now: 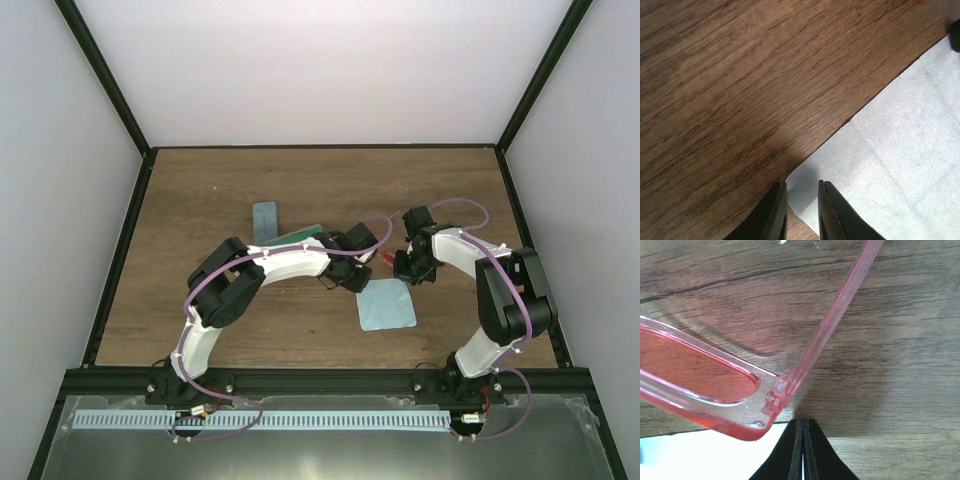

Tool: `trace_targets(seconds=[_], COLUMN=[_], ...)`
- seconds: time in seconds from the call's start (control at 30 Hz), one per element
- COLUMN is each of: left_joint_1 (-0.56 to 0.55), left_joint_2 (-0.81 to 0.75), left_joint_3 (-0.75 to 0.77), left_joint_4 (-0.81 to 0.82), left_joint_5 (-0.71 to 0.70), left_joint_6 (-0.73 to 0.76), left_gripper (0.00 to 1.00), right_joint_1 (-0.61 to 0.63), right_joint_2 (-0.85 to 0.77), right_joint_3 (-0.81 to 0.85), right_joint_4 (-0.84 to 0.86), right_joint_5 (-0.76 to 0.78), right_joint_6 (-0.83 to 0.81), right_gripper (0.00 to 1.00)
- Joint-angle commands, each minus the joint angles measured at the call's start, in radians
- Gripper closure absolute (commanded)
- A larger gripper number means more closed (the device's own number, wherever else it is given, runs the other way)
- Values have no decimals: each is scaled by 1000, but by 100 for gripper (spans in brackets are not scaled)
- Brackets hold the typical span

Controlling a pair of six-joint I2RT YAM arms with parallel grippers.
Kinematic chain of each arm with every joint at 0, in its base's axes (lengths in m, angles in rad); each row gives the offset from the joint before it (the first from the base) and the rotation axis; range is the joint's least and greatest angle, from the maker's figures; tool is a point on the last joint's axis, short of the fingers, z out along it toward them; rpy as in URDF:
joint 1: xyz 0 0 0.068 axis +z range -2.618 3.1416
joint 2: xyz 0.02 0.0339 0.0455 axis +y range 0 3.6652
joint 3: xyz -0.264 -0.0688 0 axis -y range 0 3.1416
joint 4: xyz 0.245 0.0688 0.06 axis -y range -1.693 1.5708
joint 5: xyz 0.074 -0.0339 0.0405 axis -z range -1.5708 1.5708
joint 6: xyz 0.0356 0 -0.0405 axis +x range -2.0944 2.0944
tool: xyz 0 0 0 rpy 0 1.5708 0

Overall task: Organize the sunglasses
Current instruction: Fold the glasses cleaning cloth at the center of the board.

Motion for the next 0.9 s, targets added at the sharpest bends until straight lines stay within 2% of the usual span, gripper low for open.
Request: trace_targets(seconds=[0.0, 0.2, 0.4, 0.87], left_joint_1=[-5, -6, -6, -7], left_joint_2=[30, 46, 41, -28], left_joint_3=[26, 32, 36, 69], left_joint_4=[-8, -4, 2, -21], left_joint_5=[10, 30, 39, 39], left_joint_6=[-1, 14, 10, -11], left_gripper=[85, 96, 96, 96], right_joint_1=[11, 11, 11, 12], right_joint_2=[15, 16, 6, -127], right_joint_3=[6, 2, 6, -10], right_joint_4=[-13, -9, -7, -19], right_joint_5=[-4, -10, -10, -46], right_joint_6=[0, -3, -8, -3], right_gripper=[99, 99, 99, 99])
